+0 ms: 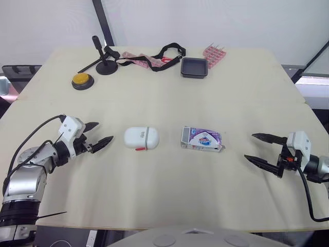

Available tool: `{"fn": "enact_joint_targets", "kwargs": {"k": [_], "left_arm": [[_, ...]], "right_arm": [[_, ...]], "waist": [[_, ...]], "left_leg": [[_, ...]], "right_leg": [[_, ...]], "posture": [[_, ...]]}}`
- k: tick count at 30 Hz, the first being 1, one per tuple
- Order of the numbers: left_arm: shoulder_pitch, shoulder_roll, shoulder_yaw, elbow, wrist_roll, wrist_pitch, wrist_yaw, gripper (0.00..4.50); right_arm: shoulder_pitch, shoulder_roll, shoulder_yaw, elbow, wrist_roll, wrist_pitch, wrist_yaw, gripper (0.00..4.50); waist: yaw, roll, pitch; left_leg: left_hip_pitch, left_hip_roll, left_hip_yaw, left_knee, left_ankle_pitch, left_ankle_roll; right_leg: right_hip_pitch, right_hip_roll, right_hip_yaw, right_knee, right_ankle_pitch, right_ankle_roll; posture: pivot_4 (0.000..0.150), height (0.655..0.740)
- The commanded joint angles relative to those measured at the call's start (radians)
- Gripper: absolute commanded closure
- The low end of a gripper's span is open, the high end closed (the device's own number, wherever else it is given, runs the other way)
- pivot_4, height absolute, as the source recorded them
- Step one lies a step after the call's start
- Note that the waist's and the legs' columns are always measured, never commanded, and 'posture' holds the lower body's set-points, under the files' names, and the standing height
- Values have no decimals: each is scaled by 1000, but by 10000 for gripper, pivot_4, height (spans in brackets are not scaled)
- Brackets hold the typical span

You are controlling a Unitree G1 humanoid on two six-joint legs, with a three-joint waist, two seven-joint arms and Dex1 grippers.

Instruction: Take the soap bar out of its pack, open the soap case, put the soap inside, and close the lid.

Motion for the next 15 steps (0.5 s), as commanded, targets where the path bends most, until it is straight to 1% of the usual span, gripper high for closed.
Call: {"fn": "enact_joint_targets", "kwargs": {"k": [1, 4, 15], "left_arm": [[-21, 23, 15, 14, 1, -25, -13, 158], [-39, 24, 11, 32, -14, -34, -53, 158], [-66, 7, 18, 51, -31, -26, -85, 158]], "right_arm": [[-10, -18, -10, 9, 0, -14, 16, 0], [-21, -21, -3, 31, -8, -13, 27, 0], [-32, -35, -3, 36, -21, -7, 39, 0]], "waist": [[0, 0, 0], [1, 0, 0], [3, 0, 0]], "left_leg": [[0, 0, 0, 0, 0, 0], [0, 0, 0, 1, 0, 0], [-1, 0, 0, 3, -1, 1]], "right_leg": [[0, 0, 0, 0, 0, 0], [0, 0, 0, 1, 0, 0], [0, 0, 0, 2, 0, 0]], "posture": [[1500, 7400], [1500, 7400], [1500, 7400]]}}
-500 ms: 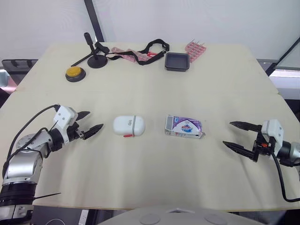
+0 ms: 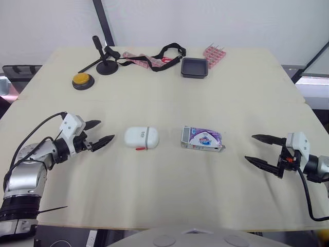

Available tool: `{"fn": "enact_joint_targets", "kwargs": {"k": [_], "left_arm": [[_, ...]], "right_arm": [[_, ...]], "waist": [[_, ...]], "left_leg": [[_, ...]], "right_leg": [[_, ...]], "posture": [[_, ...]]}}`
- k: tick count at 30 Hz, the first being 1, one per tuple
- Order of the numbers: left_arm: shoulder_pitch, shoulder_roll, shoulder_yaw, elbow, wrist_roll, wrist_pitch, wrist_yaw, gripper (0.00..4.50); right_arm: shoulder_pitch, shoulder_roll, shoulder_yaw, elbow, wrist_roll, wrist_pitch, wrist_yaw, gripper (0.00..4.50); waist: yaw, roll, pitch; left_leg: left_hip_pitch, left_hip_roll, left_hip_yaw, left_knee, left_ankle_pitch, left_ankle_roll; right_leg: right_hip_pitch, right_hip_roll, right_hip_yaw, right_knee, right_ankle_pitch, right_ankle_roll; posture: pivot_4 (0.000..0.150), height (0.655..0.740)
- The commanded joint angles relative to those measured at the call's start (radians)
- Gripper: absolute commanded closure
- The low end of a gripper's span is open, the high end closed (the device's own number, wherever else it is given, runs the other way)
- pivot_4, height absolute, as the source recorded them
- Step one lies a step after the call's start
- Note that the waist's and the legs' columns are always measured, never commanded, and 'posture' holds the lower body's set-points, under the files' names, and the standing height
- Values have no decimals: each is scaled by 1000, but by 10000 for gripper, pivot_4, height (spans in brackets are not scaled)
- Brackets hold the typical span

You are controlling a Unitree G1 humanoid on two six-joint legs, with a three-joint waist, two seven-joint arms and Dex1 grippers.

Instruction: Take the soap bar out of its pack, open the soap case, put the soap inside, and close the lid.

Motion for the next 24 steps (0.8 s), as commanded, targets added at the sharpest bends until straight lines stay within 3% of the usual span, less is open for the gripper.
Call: {"fn": "enact_joint_targets", "kwargs": {"k": [1, 12, 17, 24], "left_arm": [[-21, 0, 26, 0, -33, -7, -6, 158], [39, 18, 3, -239, -202, 55, -176, 158], [106, 33, 0, -301, -200, 22, -229, 158], [213, 25, -21, -361, -163, -107, -298, 158]], "right_arm": [[-15, -30, -11, 2, 0, -7, 17, 0], [-228, -175, 143, -122, -7, 252, 65, 0], [-363, -201, 273, -135, -93, 301, 77, 0], [-551, -138, 439, -101, -194, 347, 72, 0]], "waist": [[1, 0, 0], [0, 0, 0], [4, 0, 0], [3, 0, 0]], "left_leg": [[0, 0, 0, 0, 0, 0], [-1, 0, 1, 2, 0, 1], [-1, 0, 1, 3, 0, 1], [-3, 1, 1, 7, 0, 1]], "right_leg": [[0, 0, 0, 0, 0, 0], [-3, 1, -1, 3, 0, 0], [-6, 2, -1, 5, 0, 0], [-12, 2, 0, 10, 0, 0]], "posture": [[1500, 7400], [1500, 7400], [1500, 7400], [1500, 7400]]}}
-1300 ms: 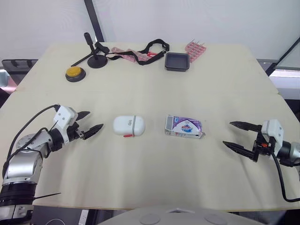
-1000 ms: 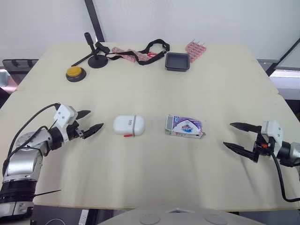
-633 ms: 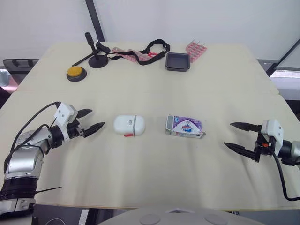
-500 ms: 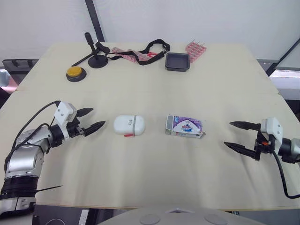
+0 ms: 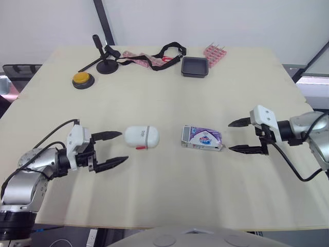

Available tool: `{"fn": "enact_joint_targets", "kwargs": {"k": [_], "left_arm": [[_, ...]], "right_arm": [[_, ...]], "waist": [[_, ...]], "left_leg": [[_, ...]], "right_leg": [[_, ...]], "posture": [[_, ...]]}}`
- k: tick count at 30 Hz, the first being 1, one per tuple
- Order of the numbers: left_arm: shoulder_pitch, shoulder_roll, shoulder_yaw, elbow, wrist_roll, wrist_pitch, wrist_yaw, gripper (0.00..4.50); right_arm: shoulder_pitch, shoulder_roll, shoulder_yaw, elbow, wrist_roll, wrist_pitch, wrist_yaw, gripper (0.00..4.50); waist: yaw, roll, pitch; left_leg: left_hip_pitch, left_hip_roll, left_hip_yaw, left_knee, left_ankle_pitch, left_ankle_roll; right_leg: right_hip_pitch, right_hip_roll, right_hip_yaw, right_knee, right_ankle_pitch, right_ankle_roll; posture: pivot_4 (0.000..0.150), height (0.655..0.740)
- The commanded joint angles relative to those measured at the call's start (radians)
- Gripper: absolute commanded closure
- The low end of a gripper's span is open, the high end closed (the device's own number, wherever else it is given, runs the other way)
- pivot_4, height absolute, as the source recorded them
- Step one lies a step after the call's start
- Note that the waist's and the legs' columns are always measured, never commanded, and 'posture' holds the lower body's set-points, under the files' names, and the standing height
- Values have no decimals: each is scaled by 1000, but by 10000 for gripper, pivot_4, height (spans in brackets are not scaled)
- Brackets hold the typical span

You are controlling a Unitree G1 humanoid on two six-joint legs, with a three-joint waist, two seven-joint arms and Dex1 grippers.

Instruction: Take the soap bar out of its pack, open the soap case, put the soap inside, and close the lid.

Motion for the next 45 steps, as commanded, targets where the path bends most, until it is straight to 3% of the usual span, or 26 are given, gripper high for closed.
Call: {"fn": "enact_joint_targets", "kwargs": {"k": [1, 16, 45], "left_arm": [[26, -6, -9, -55, 11, -57, -8, 158], [44, -34, -42, -94, 18, -47, 60, 158], [26, -26, -62, -102, 20, -42, 94, 158]], "right_arm": [[-83, 39, 45, 10, -39, 21, -11, 0], [-49, 74, 68, -55, -24, 144, -44, 0], [-12, 117, 73, 7, -73, 30, -121, 0]], "waist": [[-2, 0, 0], [7, 0, 0], [7, 0, 0]], "left_leg": [[0, 0, 0, 0, 0, 0], [0, 0, 3, 1, 0, 0], [1, 0, 4, 2, 0, -1]], "right_leg": [[-1, 0, 0, 1, 0, 0], [-3, 1, 3, 4, 0, 0], [-3, 1, 5, 6, 0, 0]], "posture": [[1500, 7400], [1500, 7400], [1500, 7400]]}}
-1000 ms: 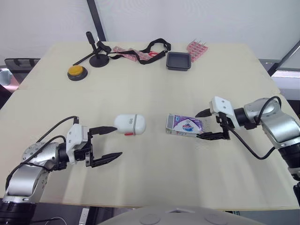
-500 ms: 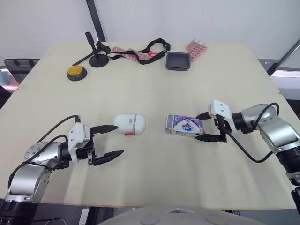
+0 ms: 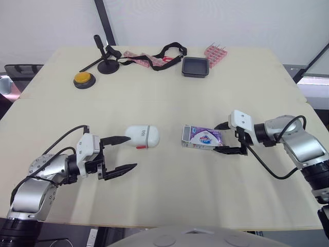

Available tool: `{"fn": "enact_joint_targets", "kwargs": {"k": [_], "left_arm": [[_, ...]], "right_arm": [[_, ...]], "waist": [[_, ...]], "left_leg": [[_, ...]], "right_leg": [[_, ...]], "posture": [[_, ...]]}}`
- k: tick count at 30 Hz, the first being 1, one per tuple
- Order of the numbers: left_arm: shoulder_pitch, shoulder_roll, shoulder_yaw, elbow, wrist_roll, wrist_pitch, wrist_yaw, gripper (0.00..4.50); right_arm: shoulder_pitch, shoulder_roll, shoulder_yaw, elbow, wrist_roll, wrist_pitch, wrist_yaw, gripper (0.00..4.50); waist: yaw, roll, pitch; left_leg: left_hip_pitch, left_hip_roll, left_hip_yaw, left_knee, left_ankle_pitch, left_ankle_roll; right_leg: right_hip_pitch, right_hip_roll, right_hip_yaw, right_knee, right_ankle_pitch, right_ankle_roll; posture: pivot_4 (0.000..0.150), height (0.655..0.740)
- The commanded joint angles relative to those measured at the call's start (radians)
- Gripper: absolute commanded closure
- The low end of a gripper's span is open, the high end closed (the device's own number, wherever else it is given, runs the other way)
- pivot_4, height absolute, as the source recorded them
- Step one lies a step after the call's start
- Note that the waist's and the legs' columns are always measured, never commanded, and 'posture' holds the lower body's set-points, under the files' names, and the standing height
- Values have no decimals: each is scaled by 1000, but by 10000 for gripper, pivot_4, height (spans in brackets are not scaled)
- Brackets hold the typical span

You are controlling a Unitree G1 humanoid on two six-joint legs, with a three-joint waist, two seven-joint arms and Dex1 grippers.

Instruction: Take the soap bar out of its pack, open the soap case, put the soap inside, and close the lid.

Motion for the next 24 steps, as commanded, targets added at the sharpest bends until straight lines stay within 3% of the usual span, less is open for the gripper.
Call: {"fn": "enact_joint_targets", "kwargs": {"k": [1, 3, 6, 24], "left_arm": [[5, 9, 5, -36, -1, -7, 7, 158], [6, 10, 4, -37, -1, -6, 9, 158], [6, 11, 4, -35, -1, -6, 12, 0], [-1, 14, 4, -22, 2, 2, 21, 0]], "right_arm": [[1, 3, -20, -7, 1, -15, 0, 0], [1, 4, -19, -7, 3, -13, 3, 0], [0, 5, -18, -7, 0, -16, 1, 8443], [-5, 1, 8, -10, -46, -91, 13, 8443]], "waist": [[0, 0, 0], [0, 0, 0], [1, 0, 0], [0, 0, 0]], "left_leg": [[0, 0, 0, 0, 0, 0], [0, 0, 0, 0, 0, 0], [0, 0, 0, 0, 0, 0], [0, 0, 0, 0, 0, 0]], "right_leg": [[0, 0, 0, 0, 0, 0], [0, 0, 0, 0, 0, 0], [0, 0, 0, 0, 0, 0], [0, 0, 0, 0, 0, 0]], "posture": [[1500, 7400], [1500, 7400], [1500, 7400], [1500, 7400]]}}
